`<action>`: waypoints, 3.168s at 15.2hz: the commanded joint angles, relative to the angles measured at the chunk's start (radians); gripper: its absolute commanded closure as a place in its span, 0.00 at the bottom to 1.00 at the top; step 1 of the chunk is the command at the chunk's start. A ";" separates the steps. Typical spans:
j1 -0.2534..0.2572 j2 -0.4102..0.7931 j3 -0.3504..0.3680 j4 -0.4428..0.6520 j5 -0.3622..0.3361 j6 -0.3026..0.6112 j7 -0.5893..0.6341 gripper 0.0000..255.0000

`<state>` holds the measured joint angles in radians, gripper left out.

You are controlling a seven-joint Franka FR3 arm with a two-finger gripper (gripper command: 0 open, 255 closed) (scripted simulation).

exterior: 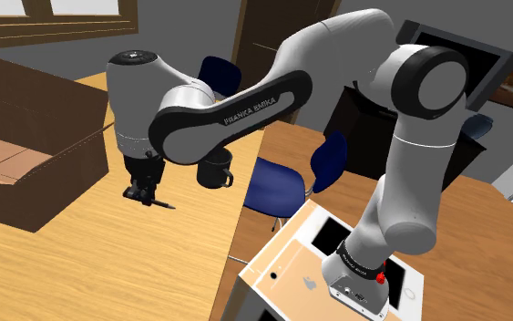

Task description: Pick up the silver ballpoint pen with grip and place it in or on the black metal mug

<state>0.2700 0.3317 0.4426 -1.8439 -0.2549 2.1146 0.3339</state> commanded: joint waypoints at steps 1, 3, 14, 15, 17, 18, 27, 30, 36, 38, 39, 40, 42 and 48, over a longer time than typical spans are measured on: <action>-0.003 -0.014 0.003 0.010 0.009 -0.022 -0.007 1.00; -0.004 -0.025 0.006 0.022 0.017 -0.044 -0.013 1.00; -0.009 -0.076 0.018 0.107 0.051 -0.173 -0.043 1.00; -0.010 -0.079 0.018 0.117 0.053 -0.185 -0.045 1.00; -0.010 -0.085 0.020 0.136 0.058 -0.210 -0.050 1.00; -0.010 -0.088 0.020 0.146 0.060 -0.222 -0.052 1.00; -0.006 -0.102 0.025 0.249 0.071 -0.336 -0.067 1.00; -0.062 -0.206 0.008 0.126 0.118 -0.299 -0.138 1.00; -0.141 -0.389 -0.053 -0.074 0.195 -0.253 -0.294 1.00; -0.161 -0.441 -0.080 -0.129 0.213 -0.244 -0.346 1.00; -0.170 -0.466 -0.094 -0.154 0.220 -0.241 -0.373 1.00; -0.179 -0.490 -0.109 -0.178 0.226 -0.238 -0.399 1.00; -0.196 -0.535 -0.140 -0.223 0.236 -0.233 -0.451 1.00; -0.203 -0.550 -0.155 -0.292 0.237 -0.178 -0.473 1.00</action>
<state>0.0655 -0.2152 0.2867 -2.1192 -0.0193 1.9229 -0.1413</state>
